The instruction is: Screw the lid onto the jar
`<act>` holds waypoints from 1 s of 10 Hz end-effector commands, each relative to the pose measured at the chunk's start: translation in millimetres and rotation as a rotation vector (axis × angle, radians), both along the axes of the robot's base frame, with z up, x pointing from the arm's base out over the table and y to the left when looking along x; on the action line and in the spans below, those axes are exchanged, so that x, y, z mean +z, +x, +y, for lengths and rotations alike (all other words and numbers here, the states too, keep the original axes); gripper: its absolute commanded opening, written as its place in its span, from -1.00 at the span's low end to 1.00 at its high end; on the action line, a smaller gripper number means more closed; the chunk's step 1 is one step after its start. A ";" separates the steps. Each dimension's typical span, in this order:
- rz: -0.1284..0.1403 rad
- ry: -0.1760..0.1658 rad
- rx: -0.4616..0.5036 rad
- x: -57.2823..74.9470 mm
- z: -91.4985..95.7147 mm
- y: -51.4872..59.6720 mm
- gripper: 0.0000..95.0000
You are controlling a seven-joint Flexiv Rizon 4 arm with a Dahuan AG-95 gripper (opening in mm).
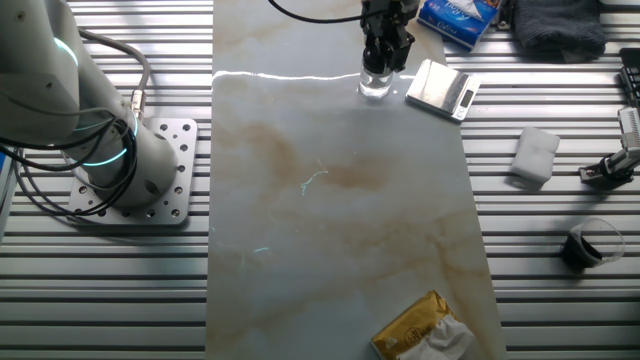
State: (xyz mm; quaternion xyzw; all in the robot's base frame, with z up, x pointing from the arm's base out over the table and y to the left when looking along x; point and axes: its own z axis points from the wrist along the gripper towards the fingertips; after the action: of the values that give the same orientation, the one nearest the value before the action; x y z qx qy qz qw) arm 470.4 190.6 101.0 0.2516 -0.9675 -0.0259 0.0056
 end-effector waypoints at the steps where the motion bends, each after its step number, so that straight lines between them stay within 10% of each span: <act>1: 0.002 -0.001 0.013 -3.5 -0.2 0.1 -0.60; 6: 0.002 0.004 0.029 -3.5 -0.2 0.1 0.60; 10: 0.004 0.006 0.043 -2.6 0.2 0.3 0.60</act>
State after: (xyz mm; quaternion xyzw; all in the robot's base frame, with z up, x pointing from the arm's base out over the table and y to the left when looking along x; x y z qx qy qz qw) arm 470.8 190.8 98.4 0.2744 -0.9611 -0.0297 0.0071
